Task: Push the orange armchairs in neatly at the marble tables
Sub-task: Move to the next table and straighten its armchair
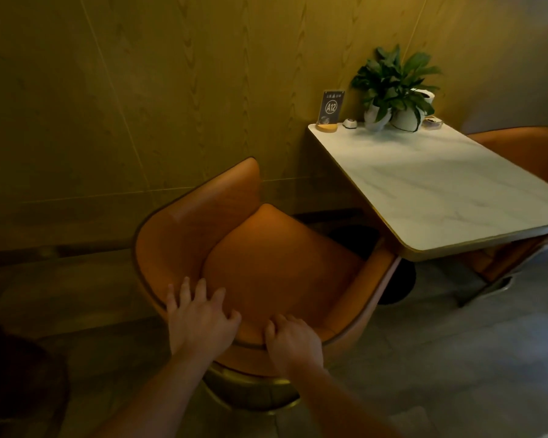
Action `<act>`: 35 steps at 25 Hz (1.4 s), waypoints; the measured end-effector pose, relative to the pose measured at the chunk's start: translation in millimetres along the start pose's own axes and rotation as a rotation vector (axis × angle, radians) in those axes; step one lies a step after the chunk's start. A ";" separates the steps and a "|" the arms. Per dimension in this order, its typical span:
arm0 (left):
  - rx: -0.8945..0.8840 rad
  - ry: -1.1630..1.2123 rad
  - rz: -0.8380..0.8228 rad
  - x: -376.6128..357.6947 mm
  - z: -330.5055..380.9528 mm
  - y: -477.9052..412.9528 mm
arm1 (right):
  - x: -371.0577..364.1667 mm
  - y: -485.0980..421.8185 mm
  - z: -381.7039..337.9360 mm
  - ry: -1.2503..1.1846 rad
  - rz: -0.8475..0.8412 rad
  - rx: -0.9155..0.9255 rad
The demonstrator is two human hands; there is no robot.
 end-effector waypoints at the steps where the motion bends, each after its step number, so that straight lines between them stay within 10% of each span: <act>1: -0.014 0.002 -0.003 2.1 -2.8 -10.6 | -3.7 -10.8 -1.7 -0.013 -0.006 -0.043; 23: -0.128 -0.015 -0.096 10.7 -22.7 -193.9 | -0.4 -168.7 -14.8 -0.063 0.096 -0.247; 35: -0.083 -0.022 -0.369 7.9 -24.1 -203.5 | -5.8 -183.1 -7.5 -0.330 -0.328 -0.331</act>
Point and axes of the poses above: each hand's wrist, its own y-axis away from the middle knuckle, its own x-axis out of the back of the hand, z = x × y, the point moved 9 cm from there along -y, towards the middle knuckle, and after that the axes turned 15 degrees about y, right-handed, at the moved point
